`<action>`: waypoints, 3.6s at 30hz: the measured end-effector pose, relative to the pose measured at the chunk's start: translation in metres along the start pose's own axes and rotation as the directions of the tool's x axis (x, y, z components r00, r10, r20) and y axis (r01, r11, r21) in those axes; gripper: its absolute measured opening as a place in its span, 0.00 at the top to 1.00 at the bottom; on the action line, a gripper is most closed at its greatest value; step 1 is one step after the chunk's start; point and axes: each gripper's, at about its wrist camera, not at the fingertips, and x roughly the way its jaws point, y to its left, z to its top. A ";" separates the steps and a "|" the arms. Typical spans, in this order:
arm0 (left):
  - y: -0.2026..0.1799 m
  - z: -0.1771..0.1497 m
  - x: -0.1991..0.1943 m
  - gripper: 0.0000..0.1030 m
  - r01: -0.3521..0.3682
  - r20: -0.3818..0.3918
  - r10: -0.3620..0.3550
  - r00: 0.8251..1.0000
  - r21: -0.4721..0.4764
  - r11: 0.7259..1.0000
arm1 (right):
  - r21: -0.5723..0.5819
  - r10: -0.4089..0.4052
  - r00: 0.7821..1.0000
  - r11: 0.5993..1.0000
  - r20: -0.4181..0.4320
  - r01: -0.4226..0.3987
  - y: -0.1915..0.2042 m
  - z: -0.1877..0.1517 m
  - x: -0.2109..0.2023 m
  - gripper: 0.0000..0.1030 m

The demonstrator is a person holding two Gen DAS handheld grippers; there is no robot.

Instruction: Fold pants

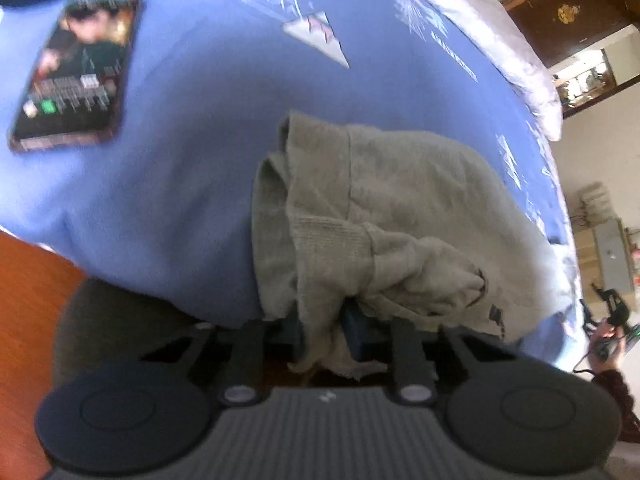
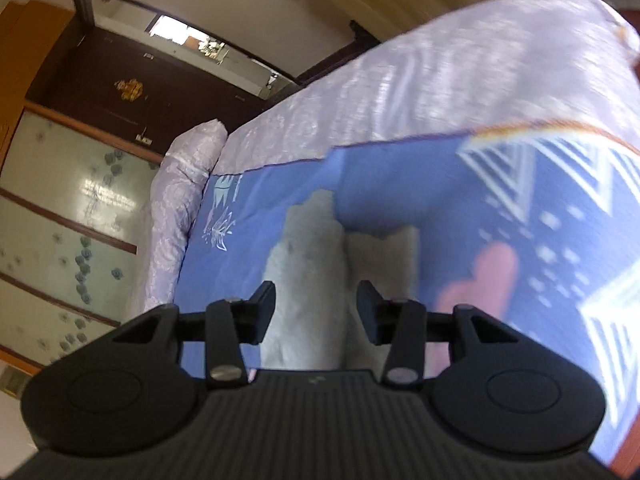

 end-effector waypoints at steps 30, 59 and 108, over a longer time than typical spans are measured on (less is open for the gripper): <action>0.005 0.036 -0.048 0.91 -0.208 0.101 0.210 0.973 -0.032 0.978 | 0.092 -0.096 0.989 0.992 0.116 0.086 -0.075 0.012 -0.018 0.89; 0.032 0.029 -0.047 0.47 -0.042 0.159 0.066 0.985 -0.149 0.988 | -0.451 0.232 0.678 0.593 -0.698 -0.667 0.142 -0.223 -0.016 0.58; -0.007 -0.035 0.020 0.80 0.126 -0.013 -0.126 0.992 0.032 0.991 | -0.574 -0.374 0.512 0.070 -0.773 -0.816 0.238 -0.564 -0.017 0.38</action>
